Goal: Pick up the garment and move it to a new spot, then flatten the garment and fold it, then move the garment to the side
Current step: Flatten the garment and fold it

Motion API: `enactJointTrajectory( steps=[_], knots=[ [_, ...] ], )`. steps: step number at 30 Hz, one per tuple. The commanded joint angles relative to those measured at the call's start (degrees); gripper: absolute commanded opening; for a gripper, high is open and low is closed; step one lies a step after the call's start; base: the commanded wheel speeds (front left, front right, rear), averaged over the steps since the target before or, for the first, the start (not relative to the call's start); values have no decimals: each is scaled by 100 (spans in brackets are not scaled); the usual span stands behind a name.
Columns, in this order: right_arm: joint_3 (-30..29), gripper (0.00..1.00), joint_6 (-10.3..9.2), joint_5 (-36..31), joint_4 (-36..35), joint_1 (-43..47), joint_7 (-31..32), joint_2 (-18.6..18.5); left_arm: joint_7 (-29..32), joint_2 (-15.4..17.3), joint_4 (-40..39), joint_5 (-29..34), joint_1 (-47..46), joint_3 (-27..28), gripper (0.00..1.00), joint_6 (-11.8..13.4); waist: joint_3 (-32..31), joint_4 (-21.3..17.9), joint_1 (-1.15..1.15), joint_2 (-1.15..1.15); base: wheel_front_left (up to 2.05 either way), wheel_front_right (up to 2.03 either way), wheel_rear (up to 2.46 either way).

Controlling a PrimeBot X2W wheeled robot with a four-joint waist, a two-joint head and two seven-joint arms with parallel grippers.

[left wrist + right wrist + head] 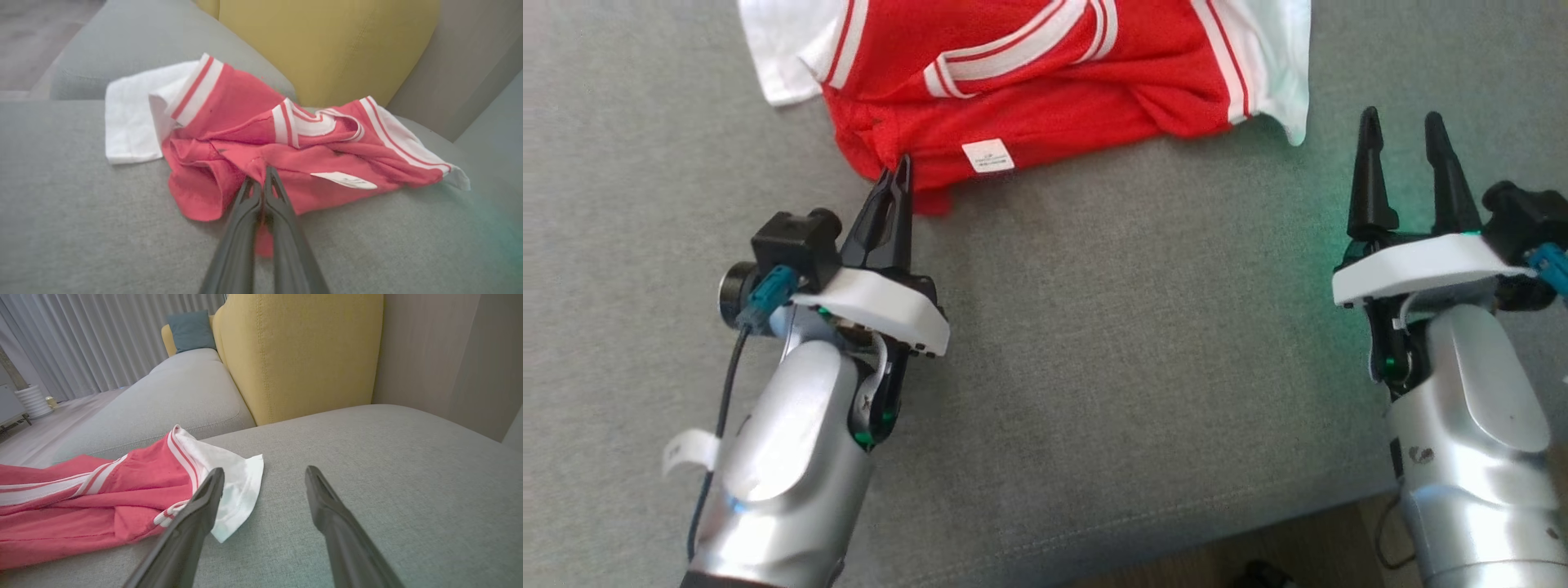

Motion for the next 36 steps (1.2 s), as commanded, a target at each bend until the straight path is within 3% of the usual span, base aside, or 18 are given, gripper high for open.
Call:
enactJointTrajectory(
  steps=[1,17,18,19,20,36],
  knots=[
    [69,100,-5,-65,-132,108,-36,8,-32,47,-250,56,46,217,0,7,-185,110,0,0,0,0,0],
    [83,100,-5,-27,16,703,-36,8,-32,47,-630,593,1474,1145,3,142,-1150,672,0,0,0,0,0],
    [103,100,-5,-20,9,742,-36,8,-32,47,-610,621,1528,1201,35,147,-1193,676,0,0,0,0,0],
    [127,100,-5,-11,2,781,-36,8,-32,47,-587,662,1577,1250,78,155,-1236,675,0,0,0,0,0],
    [158,100,-5,1,-8,816,-36,8,-32,47,-570,708,1621,1294,100,166,-1280,670,0,0,0,0,0],
    [843,100,-5,-382,-872,1367,-36,8,-32,47,-862,978,2328,1440,100,491,-1671,714,0,0,0,0,0]
  ],
)
